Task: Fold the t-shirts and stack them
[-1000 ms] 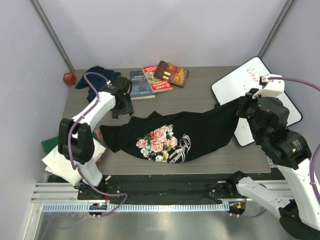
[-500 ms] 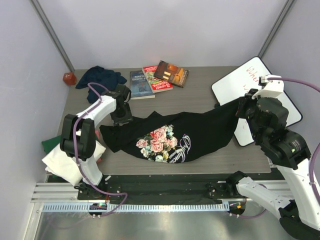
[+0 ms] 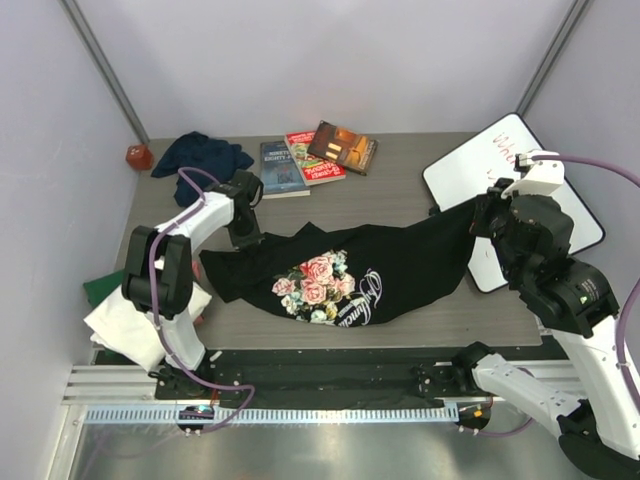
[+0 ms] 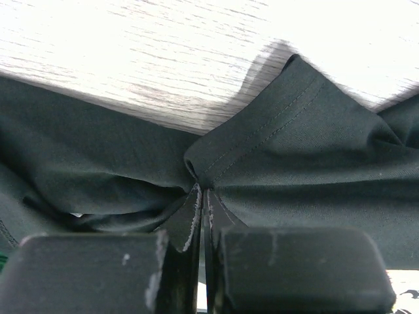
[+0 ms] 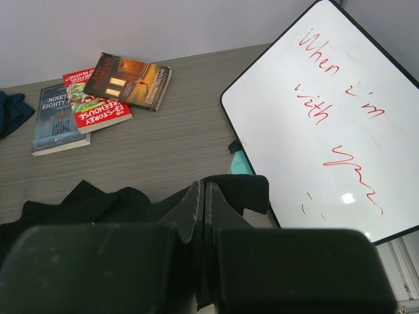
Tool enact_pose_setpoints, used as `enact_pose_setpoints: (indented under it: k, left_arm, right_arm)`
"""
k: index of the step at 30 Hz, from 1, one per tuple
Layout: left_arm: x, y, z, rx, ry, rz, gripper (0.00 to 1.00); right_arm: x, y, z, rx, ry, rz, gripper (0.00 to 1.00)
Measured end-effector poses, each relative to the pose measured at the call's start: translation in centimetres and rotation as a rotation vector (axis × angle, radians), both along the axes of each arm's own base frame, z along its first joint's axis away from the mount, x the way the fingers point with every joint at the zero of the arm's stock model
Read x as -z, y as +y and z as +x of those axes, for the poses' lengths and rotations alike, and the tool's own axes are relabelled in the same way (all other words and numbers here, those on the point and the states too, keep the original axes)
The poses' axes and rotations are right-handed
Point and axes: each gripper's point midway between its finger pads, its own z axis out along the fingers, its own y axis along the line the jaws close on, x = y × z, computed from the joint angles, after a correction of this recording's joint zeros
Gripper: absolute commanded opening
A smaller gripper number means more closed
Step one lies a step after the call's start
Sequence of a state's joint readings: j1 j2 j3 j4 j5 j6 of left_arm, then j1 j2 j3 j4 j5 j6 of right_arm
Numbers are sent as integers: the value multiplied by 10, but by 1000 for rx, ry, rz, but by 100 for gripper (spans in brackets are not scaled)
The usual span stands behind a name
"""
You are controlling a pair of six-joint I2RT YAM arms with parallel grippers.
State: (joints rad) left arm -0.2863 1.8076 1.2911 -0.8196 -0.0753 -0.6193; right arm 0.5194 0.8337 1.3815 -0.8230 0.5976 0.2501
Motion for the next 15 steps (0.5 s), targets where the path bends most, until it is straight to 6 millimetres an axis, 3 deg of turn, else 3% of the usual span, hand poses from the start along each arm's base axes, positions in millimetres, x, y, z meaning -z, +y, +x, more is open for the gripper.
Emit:
enact_pose_setpoints:
  k: [7,15]
  left_arm:
    - [-11,0,9,0,-35,4,0]
    - [-59,-2,16,-5,-160,-30,0]
  right_arm:
    - [0,1,0,-6,0,2,1]
    - [0,2,0,-7,0,10,1]
